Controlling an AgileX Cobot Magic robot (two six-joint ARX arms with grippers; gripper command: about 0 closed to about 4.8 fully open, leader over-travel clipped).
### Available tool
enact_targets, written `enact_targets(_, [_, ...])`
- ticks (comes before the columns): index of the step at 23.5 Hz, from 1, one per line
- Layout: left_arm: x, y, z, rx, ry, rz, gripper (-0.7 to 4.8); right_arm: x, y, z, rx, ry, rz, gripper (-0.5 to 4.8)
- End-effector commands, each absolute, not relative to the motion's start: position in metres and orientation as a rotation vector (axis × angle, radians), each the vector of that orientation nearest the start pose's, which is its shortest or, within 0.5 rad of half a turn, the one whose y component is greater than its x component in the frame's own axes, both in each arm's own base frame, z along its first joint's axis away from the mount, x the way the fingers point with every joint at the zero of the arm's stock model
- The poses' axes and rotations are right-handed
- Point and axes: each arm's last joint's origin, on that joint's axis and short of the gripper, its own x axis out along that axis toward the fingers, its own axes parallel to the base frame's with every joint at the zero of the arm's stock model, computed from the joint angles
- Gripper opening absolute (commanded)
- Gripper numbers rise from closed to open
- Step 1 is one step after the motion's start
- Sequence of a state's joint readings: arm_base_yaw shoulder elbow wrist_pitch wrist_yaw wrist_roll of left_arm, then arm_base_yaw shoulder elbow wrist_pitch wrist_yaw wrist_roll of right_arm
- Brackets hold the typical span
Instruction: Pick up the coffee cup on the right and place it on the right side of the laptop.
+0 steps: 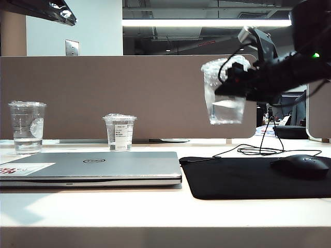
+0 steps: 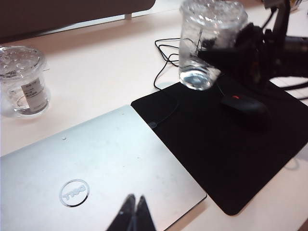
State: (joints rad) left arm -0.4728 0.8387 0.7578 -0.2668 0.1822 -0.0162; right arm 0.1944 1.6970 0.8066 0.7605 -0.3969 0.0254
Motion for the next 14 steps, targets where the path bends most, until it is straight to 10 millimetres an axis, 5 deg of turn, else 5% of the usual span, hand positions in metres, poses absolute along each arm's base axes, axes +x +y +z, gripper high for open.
enact_targets(1, [0.16,-0.088,0.31,0.033,0.336,-0.653,-0.05,0.325,0.083,0.198,0.06,0.071,0.622,2.33])
enact_targets(14, [0.161,-0.088,0.31,0.034,0.335,-0.652,-0.05,0.288,0.086,0.158,0.054,0.124,0.587,2.33])
